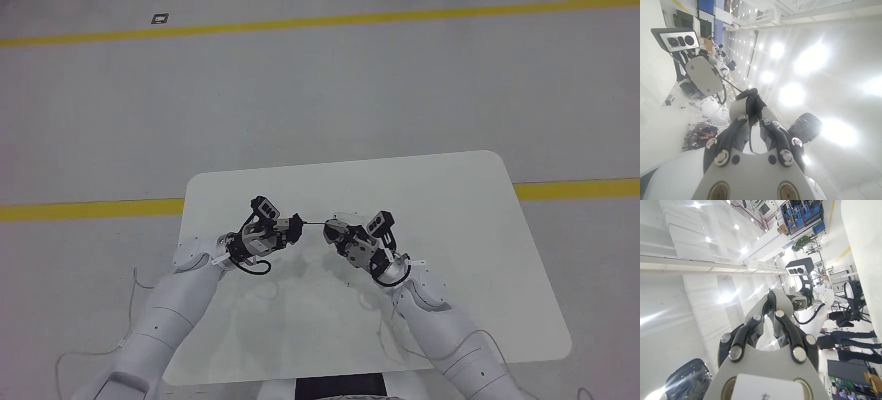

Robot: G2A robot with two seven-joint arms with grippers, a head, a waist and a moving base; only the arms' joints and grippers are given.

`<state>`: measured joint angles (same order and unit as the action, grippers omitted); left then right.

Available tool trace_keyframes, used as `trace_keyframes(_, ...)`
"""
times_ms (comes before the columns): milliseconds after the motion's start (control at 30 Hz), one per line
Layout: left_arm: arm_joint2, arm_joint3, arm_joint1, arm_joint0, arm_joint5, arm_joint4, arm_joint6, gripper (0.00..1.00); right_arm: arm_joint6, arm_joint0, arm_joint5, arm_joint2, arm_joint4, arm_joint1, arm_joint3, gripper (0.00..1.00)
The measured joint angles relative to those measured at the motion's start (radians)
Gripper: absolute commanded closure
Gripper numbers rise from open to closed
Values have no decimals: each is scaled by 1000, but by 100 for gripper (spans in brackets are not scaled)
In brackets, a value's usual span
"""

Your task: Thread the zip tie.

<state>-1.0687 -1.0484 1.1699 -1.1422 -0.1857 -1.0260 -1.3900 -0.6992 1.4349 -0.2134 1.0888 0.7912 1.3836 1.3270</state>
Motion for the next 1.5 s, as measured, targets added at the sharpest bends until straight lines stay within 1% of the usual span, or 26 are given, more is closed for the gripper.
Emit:
trace_keyframes(467, 0, 0, 0, 0, 0, 0, 0, 100, 18, 4, -11, 2, -26, -2, -14, 100)
trace_keyframes(1100, 0, 0, 0, 0, 0, 0, 0, 100, 39, 0, -7, 4, -52, -4, -27, 100)
trace_keyframes(1300, 0, 0, 0, 0, 0, 0, 0, 100, 36, 2, -5, 15, -44, -7, -30, 100)
trace_keyframes(1500, 0, 0, 0, 0, 0, 0, 0, 100, 37, 10, -13, 44, -28, -12, -32, 100)
